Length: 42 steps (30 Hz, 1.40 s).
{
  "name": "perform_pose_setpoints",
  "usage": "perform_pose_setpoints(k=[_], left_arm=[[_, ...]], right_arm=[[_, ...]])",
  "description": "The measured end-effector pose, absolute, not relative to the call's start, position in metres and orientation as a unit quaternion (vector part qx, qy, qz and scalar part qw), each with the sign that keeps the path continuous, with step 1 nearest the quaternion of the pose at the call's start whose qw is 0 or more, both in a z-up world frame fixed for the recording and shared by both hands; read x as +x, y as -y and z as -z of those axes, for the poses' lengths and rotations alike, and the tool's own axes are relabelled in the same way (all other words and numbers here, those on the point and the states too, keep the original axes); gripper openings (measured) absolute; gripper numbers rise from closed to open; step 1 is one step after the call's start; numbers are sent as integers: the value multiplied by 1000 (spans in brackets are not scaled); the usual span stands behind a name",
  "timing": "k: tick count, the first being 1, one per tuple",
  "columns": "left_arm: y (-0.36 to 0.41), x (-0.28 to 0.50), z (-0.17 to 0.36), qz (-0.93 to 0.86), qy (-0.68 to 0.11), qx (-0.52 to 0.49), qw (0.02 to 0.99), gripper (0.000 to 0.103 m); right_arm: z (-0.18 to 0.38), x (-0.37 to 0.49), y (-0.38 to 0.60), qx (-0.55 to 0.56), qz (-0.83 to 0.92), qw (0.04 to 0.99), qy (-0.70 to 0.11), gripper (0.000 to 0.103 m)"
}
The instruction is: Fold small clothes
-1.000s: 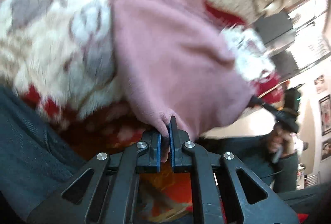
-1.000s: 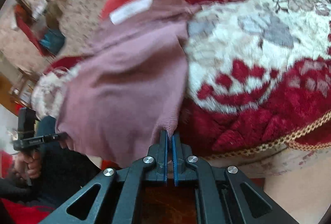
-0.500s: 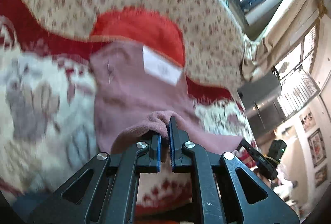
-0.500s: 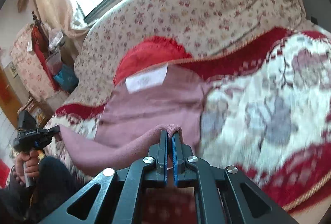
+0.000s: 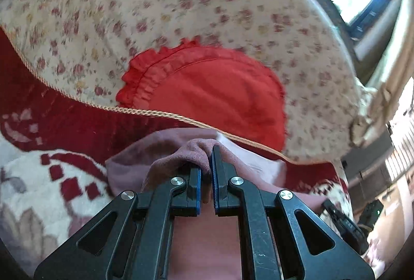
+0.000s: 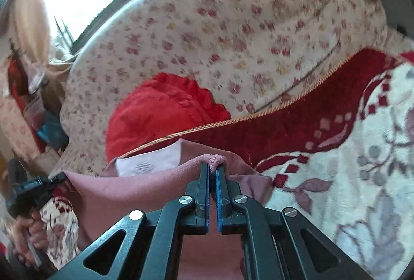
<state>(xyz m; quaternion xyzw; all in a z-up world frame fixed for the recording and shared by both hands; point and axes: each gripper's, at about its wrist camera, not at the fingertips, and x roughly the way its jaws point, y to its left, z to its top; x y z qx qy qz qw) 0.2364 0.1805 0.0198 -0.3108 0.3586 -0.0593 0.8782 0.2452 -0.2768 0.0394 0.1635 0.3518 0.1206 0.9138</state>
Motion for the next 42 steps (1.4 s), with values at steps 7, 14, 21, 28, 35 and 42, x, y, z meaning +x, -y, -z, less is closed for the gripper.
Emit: perform_pose_setpoints(k=[7,14,21,28,35,42], left_arm=[[-187,262,32,15,-397,-305,865,7],[-205,268,28,12,-375,-311,873,13],[-228,238,7,-69,-323,-322,887,14],[-131,238,3,81,-356,-190,911,18],[-65,258,49,121,-469,-121,867,18],[-71,287,30,136,-430,-136,882,18]], right_arm=[[0,298,269,190,-107,900,-378,3],[29,324,285,261,-68,889,-370,5],[-4,306,285,211,-36,913,-348,18],[25,291,141,-43,-220,850,-477,18],[41,321,119,-26,-189,854,-483,18],[5,350,140,59,-175,907,-379,18]])
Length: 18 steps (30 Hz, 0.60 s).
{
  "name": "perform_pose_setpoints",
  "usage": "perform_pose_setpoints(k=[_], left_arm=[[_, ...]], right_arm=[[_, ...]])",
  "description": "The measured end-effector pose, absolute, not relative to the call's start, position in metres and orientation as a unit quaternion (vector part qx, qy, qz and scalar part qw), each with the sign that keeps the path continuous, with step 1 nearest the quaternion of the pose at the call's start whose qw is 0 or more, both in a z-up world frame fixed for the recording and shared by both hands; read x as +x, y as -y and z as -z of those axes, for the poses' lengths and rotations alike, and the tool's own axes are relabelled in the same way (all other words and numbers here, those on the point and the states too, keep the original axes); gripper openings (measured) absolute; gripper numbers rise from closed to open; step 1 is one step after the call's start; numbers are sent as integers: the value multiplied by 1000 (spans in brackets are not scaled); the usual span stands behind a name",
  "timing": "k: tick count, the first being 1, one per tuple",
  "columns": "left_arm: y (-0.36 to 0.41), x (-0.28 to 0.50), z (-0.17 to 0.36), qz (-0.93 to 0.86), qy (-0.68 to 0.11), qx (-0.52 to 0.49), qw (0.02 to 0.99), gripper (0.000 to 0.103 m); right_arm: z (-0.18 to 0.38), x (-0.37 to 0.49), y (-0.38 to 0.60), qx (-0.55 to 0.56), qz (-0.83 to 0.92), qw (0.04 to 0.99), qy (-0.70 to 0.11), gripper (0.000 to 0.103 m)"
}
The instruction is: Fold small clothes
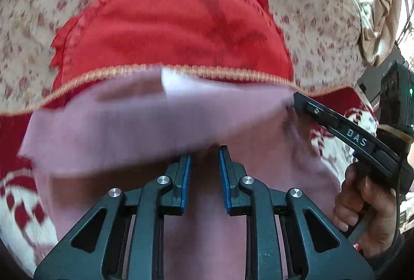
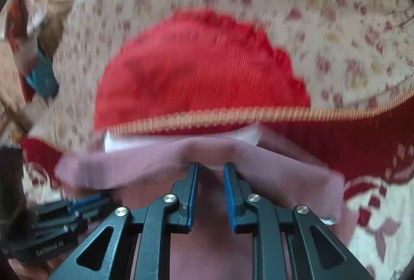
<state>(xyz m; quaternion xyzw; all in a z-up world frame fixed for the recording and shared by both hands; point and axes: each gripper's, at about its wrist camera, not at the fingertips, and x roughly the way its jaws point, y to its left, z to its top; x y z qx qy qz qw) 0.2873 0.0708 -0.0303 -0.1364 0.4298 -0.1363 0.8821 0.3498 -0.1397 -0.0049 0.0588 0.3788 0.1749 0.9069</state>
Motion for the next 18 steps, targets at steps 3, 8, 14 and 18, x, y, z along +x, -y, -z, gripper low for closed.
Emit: perform_pose_setpoints(k=[3,8,14,18], left_arm=[[-92,310,21,134,-406,-177,887,18],[-138,317,12,84,-353,-216,907,18],[-173,302,13,59,-356,-282,889,18],[-161,282,19,74,-387,-273,878,18]], right_arm=[[-2,359,154,103,-177,909,-364,18],[-15,354,187,129,-149,921,-336,18],[-28,335,244,174,-112,918,-338,18],[-18,328,214,146,-246,866,-411,18]])
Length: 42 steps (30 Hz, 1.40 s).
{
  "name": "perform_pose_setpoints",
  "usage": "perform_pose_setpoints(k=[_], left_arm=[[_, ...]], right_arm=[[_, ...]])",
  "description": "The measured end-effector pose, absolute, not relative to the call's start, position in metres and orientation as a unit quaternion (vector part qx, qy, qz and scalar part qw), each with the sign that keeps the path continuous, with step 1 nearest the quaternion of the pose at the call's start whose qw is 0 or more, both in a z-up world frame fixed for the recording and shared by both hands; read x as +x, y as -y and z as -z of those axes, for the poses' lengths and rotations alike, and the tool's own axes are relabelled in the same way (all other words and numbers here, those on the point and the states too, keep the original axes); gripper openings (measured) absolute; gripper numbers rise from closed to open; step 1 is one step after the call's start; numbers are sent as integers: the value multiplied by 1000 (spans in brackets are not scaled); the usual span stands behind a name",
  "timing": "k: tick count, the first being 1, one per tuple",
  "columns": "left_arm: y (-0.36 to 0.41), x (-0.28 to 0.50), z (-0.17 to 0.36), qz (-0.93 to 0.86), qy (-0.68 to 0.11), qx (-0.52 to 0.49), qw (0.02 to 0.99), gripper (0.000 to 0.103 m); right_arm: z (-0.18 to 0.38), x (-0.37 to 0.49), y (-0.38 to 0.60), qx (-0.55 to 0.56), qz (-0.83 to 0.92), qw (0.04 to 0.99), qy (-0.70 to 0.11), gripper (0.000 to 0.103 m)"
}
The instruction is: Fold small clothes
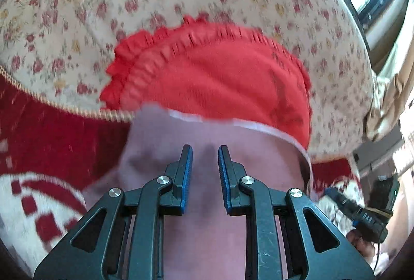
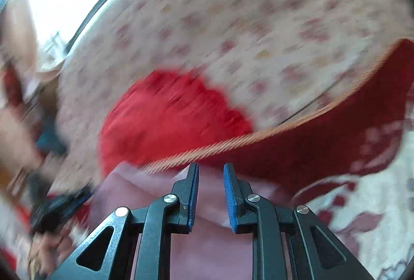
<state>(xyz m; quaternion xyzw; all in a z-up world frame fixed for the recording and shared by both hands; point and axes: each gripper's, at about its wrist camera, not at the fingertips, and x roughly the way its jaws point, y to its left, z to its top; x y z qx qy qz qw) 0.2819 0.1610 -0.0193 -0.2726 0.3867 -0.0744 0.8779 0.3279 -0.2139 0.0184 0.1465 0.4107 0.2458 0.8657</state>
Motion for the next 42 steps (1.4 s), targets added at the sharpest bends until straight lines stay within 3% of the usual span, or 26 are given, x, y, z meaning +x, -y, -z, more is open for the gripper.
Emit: perform_pose_setpoints(k=[3,5,10,16,17,18,19,21,27,42], left_arm=[[-145,267,25,80,-403,-257,875,18],[-141,252,30,76,-412,-251,873,18],[-139,220,34,66,-425,-232,872,18],[-168,171,19,38,-415,-245,875,18],[-171,161,15,32,-414,-241,877,21],[-172,151,12,27,-413,-236,879,33],[-173,143,11,26,-412,-233,881,51],[-171,129,10,24,-410,-219,885,61],[-172,113,23,32,-413,-202,888,61],[-171,102,37,23,-400,-204,893,61]], right_arm=[[9,329,173,39,-273,837,-473,18],[26,346,184,49,-212,840,-497,18],[0,348,260,153,-87,923,-341,18],[-15,315,284,162,-118,902,-383,18],[-17,301,285,156,-131,897,-392,18],[-15,292,284,150,-143,891,-404,18],[-13,277,285,142,-163,881,-421,18],[-10,246,284,101,-192,867,-449,18],[8,198,271,13,-245,848,-470,18],[28,201,276,8,-246,840,-483,18]])
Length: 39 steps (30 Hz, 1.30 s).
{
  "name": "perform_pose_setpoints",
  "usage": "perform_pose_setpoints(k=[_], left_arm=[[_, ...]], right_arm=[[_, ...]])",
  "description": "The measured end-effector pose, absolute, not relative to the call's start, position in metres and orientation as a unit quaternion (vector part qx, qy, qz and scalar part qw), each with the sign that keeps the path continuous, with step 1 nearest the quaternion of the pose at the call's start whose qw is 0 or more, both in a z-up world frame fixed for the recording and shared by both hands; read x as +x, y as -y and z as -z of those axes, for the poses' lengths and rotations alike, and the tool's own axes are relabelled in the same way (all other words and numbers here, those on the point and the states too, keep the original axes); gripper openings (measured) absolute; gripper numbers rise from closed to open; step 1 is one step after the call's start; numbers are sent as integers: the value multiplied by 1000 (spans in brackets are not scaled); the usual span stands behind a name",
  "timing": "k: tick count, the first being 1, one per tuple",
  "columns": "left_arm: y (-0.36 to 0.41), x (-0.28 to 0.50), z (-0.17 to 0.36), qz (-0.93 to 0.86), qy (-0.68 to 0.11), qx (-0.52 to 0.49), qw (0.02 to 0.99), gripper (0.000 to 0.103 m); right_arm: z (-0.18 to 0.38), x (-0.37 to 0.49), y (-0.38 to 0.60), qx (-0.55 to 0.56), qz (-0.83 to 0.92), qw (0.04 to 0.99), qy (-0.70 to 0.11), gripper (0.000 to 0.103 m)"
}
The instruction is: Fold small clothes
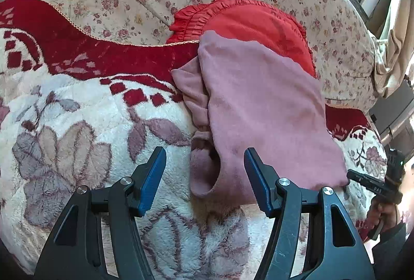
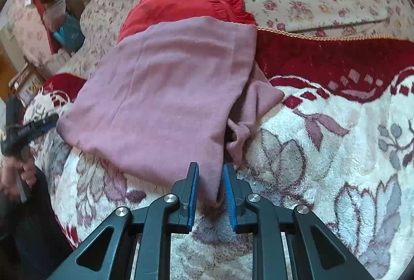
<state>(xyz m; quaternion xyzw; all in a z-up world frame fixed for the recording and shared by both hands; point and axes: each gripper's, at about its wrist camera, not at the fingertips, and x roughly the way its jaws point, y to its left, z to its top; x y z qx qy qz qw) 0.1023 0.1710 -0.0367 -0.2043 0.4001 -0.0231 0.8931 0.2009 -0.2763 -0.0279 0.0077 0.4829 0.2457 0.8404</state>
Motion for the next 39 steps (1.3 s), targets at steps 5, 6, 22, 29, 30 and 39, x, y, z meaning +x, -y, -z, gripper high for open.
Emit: perform_pose_setpoints(k=[5,6,22,29,30,39], left_arm=[[-171,102,34,24,-393,-209,895,62],[-172,101,34,23,-392,-211,895,62],[-172,101,40,42,-400,-216,890,62],[-155,112,45,66,-407,-185,892,61],[-156,113,45,67,-406,-187,892,55],[-153,122,46,88,-411,-190,887,22]], right_arm=[[34,205,269,5,-254,833,-492,18],[35,205,268,3,-254,832,-493,18],[35,208,272,48,-285,820,-494,9],[40,207,265,35,-289,813,-505,9],[41,206,264,33,-290,812,-505,9],[42,210,267,50,-289,809,-509,9]])
